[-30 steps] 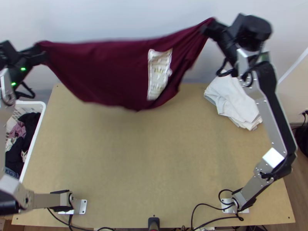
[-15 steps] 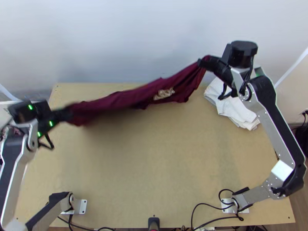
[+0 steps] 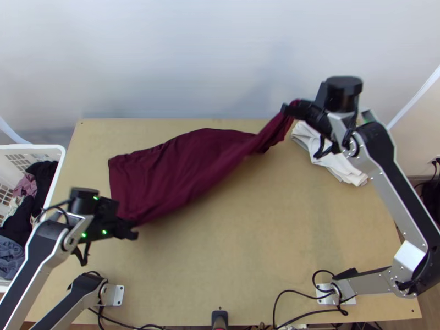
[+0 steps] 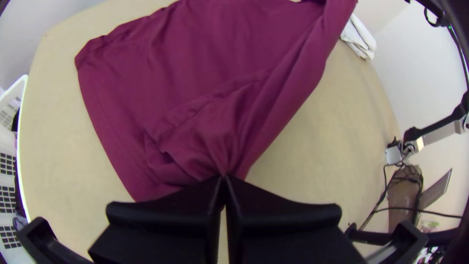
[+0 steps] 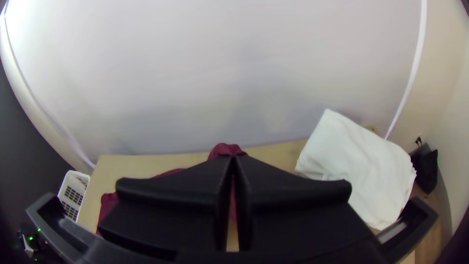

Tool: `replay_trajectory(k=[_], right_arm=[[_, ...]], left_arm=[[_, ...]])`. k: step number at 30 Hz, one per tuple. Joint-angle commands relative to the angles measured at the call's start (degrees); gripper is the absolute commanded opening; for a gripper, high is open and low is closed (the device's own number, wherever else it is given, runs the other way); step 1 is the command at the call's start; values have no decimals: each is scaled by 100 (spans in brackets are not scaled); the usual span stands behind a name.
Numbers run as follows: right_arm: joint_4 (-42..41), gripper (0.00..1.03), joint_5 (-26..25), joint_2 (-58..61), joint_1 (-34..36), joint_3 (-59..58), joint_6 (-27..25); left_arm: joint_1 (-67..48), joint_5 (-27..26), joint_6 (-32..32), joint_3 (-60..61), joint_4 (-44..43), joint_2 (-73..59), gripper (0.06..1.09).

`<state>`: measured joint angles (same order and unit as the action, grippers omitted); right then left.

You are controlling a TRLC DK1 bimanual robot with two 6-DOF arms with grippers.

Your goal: Fold the t-shirt

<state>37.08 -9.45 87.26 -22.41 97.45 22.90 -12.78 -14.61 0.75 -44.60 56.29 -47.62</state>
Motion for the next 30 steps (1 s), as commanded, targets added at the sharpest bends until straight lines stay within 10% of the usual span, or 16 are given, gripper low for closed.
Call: replay_trajectory(k=[1, 7, 10, 14, 27, 30], right_arm=[[1, 3, 84, -271, -44, -569, 330], [-52, 3, 181, -456, -167, -1413, 716], [-69, 3, 189, -517, -220, -1615, 848], [-69, 3, 189, -561, -246, -1756, 875], [-113, 3, 189, -772, -202, -2265, 910], [-122, 3, 189, -799, -220, -2327, 945]], left_arm=[[-269, -59, 56, 329, 92, -20, 10], [-551, -51, -198, 540, -496, -319, 12], [-762, -7, -163, 470, -426, -740, 61], [-972, 11, 232, 144, 40, -1215, 95], [161, -719, 549, -796, 620, -1400, 95], [451, -903, 346, -787, 620, -1514, 80]])
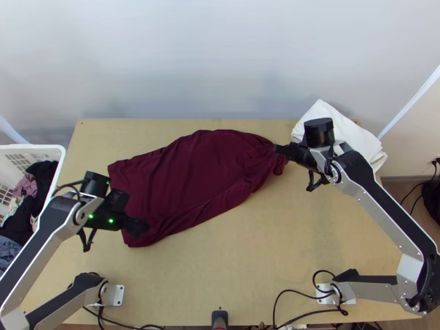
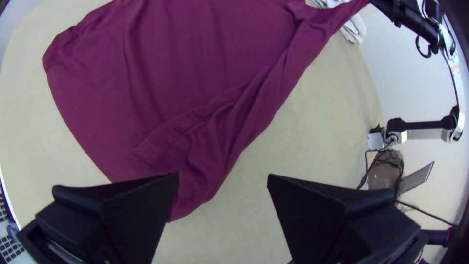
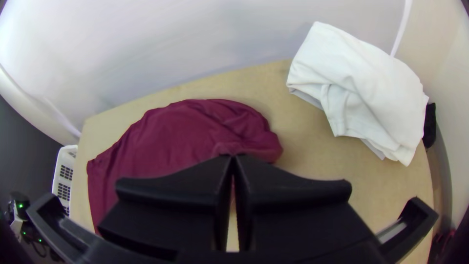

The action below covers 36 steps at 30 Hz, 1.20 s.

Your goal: Fold the t-shirt

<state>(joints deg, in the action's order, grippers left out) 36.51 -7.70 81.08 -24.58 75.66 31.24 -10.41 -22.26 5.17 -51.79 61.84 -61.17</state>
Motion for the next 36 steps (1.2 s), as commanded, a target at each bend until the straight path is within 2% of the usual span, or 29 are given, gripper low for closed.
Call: replay_trajectory(k=[1, 2, 8, 10, 14, 16, 36], right_arm=[[-74, 3, 15, -180, -3, -157, 110], [-74, 3, 15, -189, -3, -174, 110], [-144, 3, 15, -215, -29, -244, 119], [-144, 3, 15, -224, -29, -244, 119], [-171, 3, 15, -233, -38, -244, 119], [-180, 3, 15, -242, -38, -244, 119], [-259, 3, 15, -277, -29, -324, 180]], left_arm=[[374, -138, -244, -68, 3, -255, 72], [505, -147, -315, -103, 21, -387, 68], [962, -164, -745, -191, -32, -818, 68], [1006, -156, -939, -182, -138, -923, 63], [1059, -147, -983, -121, -190, -1126, 62], [1068, -103, -1106, -59, -331, -1213, 54], [1367, 11, -1079, 407, -779, -2294, 54]])
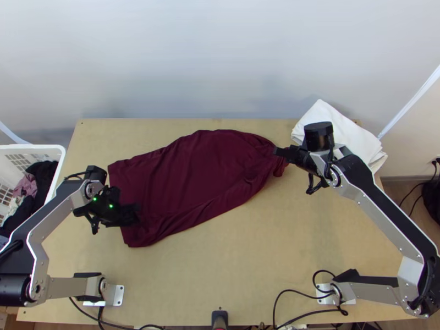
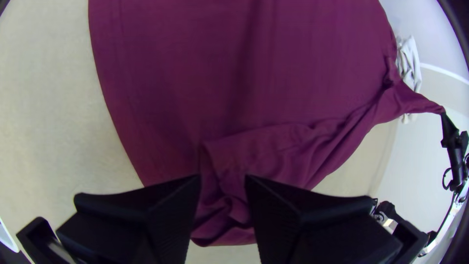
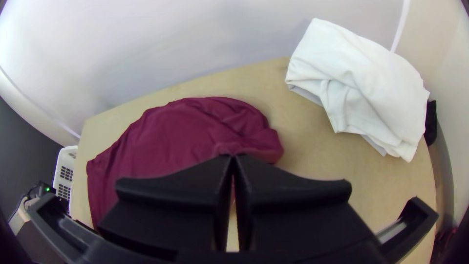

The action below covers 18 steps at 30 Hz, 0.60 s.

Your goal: Fold the t-shirt

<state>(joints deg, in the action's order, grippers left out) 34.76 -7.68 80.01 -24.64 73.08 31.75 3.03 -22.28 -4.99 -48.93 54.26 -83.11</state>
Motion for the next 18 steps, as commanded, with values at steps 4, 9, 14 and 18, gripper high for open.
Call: replay_trajectory(k=[4, 9, 14, 18], right_arm=[[-93, 3, 12, -170, -14, -57, 121], [-93, 3, 12, -170, -5, -66, 121], [-93, 3, 12, -170, 12, -74, 130], [-101, 3, 12, -170, 21, -74, 121]], left_arm=[[-4, 13, -72, 138, -117, -232, 54], [-21, 13, -81, 138, -223, -329, 54], [-57, 5, -98, 111, -258, -364, 54], [-57, 5, -72, 67, -205, -337, 54]])
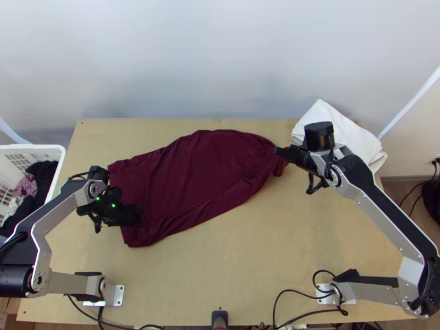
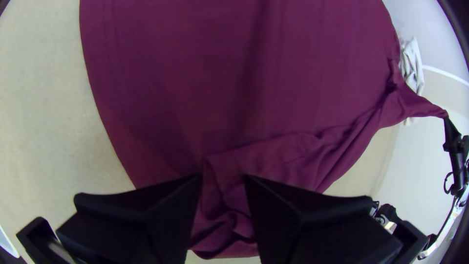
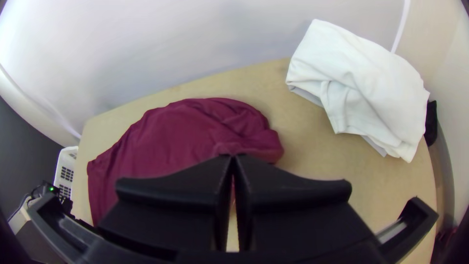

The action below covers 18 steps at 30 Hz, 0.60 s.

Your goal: Fold the t-shirt

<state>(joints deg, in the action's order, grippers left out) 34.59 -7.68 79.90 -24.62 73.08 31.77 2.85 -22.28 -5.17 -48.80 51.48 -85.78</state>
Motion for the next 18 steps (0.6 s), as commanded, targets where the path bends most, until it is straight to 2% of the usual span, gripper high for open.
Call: replay_trajectory(k=[1, 18], right_arm=[[-84, 3, 12, -159, 19, -74, 119], [-189, 3, 12, -141, 28, -127, 110]], left_arm=[[-30, 13, -37, 37, 107, -36, 54], [-22, 5, 34, -95, 283, 307, 54]])
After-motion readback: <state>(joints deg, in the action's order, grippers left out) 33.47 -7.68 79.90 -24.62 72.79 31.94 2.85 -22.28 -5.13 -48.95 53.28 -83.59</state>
